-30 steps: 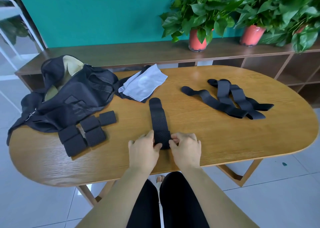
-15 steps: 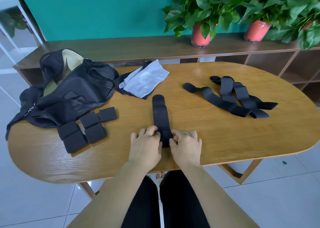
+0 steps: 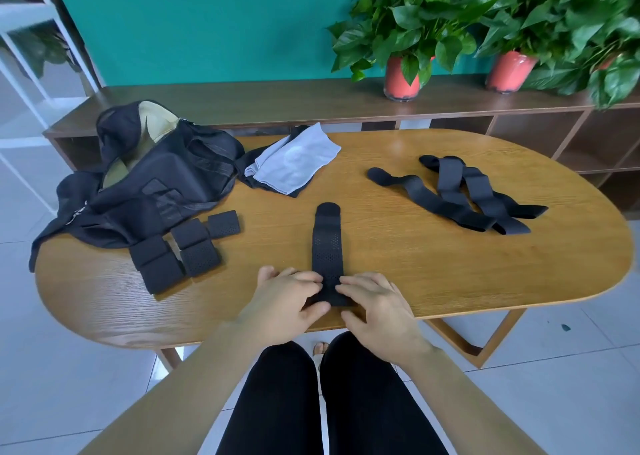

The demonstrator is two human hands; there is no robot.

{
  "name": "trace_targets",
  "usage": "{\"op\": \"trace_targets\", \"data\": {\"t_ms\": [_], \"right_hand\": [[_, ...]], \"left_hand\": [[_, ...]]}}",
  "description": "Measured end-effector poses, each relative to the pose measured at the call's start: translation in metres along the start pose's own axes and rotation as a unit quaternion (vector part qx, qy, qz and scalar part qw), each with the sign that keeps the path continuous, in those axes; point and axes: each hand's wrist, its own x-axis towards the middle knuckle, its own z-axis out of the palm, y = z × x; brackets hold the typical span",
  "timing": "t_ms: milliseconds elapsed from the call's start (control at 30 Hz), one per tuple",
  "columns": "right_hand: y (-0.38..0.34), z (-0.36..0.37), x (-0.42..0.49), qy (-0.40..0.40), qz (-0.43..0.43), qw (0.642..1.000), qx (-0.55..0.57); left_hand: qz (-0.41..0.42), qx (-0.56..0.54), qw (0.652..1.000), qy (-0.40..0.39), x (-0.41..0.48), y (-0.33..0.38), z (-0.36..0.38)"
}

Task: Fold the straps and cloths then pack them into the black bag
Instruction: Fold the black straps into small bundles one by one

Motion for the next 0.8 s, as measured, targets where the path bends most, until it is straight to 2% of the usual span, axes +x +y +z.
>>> {"op": "trace_targets", "data": {"t_ms": [67,167,267,400,533,800], "right_hand": [[-0.002,-0.001,0.003,0.015,0.029,0.999,0.032],[-0.010,-0.007,0.012,0.026,0.132,0.986,0.099],[-0.015,-0.002,0.022,0.049,0.181,0.979,0.085],[-0.022,0.005,0.031,0.082,0.220,0.970,0.053],[-0.025,0.013,0.039,0.110,0.226,0.967,0.030],[-0.022,0.024,0.049,0.123,0.231,0.965,-0.027]], "left_hand": [[-0.038,-0.102,0.994,0.011,0.000,0.003,0.000],[-0.085,-0.242,0.965,0.050,0.004,0.001,0.006],[-0.108,-0.310,0.939,0.107,0.009,0.000,0.011],[-0.153,-0.300,0.927,0.163,0.017,0.002,0.020],[-0.177,-0.275,0.927,0.182,0.024,0.003,0.026],[-0.188,-0.184,0.949,0.171,0.033,0.007,0.021]]}}
